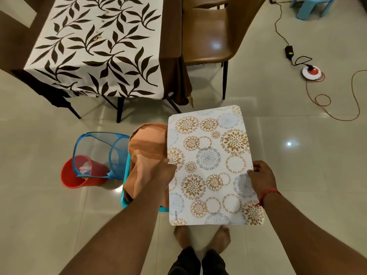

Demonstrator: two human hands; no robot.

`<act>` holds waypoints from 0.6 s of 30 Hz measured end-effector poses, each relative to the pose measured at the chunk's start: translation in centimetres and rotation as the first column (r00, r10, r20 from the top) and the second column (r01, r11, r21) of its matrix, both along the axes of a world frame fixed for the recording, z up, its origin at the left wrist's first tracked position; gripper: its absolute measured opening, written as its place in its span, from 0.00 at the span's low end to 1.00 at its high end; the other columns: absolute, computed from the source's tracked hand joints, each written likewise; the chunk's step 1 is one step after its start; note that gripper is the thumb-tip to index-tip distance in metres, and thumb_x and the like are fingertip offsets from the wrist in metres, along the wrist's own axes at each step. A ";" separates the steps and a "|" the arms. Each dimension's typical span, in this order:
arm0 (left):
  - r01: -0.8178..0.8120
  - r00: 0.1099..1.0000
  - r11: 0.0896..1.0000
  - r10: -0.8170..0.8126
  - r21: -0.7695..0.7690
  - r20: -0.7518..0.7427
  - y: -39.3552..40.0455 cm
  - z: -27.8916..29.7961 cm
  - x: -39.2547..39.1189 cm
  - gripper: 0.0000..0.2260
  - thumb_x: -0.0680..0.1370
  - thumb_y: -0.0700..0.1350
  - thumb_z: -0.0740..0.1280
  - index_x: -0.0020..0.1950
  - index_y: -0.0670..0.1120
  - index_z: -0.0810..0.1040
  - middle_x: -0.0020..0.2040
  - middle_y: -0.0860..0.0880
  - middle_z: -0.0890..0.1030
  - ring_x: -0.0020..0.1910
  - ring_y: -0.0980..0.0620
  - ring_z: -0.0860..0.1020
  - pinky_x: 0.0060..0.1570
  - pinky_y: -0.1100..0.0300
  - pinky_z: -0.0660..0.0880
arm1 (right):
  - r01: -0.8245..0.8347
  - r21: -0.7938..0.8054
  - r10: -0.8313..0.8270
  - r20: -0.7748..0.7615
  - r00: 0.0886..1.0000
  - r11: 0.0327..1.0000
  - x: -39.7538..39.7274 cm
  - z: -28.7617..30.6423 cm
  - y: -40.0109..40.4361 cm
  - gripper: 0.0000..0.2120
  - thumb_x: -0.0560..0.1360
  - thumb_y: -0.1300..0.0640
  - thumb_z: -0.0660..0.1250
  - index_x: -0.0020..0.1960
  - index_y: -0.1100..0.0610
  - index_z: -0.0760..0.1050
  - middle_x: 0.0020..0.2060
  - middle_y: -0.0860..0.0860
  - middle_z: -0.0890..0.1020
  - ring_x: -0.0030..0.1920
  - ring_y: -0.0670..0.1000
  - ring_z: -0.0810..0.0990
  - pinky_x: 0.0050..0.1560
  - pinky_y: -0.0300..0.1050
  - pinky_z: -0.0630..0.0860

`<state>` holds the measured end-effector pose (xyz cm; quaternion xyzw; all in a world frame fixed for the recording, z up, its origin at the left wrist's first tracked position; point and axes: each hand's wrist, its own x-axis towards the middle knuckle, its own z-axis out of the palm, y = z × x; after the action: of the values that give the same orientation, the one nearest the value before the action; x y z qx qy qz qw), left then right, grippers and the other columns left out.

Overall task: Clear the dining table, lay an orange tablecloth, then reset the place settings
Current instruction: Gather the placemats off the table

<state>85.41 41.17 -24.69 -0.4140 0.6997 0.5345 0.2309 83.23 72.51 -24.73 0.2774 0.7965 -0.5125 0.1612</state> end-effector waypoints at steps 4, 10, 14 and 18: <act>-0.053 0.998 0.999 0.053 0.013 -0.016 -0.2 -0.2 1.2 0.18 0.77 0.40 0.66 0.68 0.45 0.73 0.54 0.45 0.84 0.49 0.43 0.84 0.53 0.41 0.81 | 0.039 -0.004 -0.039 0.000 0.999 0.999 1.4 -0.4 -0.2 0.13 0.77 0.68 0.63 0.48 0.49 0.75 0.45 0.53 0.81 0.43 0.52 0.78 0.45 0.46 0.75; -0.037 0.999 0.999 0.037 -0.025 -0.006 -0.1 0.0 2.1 0.20 0.76 0.41 0.66 0.69 0.45 0.72 0.56 0.45 0.83 0.51 0.43 0.83 0.52 0.42 0.82 | 0.067 -0.007 -0.066 0.024 0.998 0.998 2.9 -0.6 -0.3 0.12 0.76 0.69 0.62 0.52 0.54 0.76 0.45 0.53 0.81 0.42 0.51 0.78 0.43 0.43 0.73; 0.064 0.998 0.995 -0.061 -0.077 0.030 -0.2 0.2 2.0 0.19 0.78 0.43 0.64 0.69 0.47 0.71 0.56 0.45 0.82 0.51 0.43 0.83 0.53 0.43 0.81 | 0.075 -0.011 -0.074 0.038 0.997 0.997 2.9 -0.3 -0.6 0.13 0.76 0.69 0.62 0.56 0.56 0.76 0.47 0.53 0.81 0.46 0.53 0.79 0.47 0.45 0.73; 0.118 0.992 0.987 -0.112 -0.109 0.055 -0.2 0.5 1.3 0.17 0.80 0.44 0.63 0.69 0.48 0.70 0.55 0.46 0.82 0.50 0.45 0.82 0.53 0.47 0.82 | 0.085 -0.028 -0.083 0.064 0.995 0.996 2.6 -0.1 -0.7 0.15 0.74 0.69 0.62 0.57 0.55 0.76 0.47 0.53 0.82 0.47 0.55 0.80 0.47 0.47 0.76</act>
<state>86.66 40.96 -24.20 -0.3981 0.7455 0.4701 0.2546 85.86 71.81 -24.81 0.3238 0.7707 -0.5222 0.1687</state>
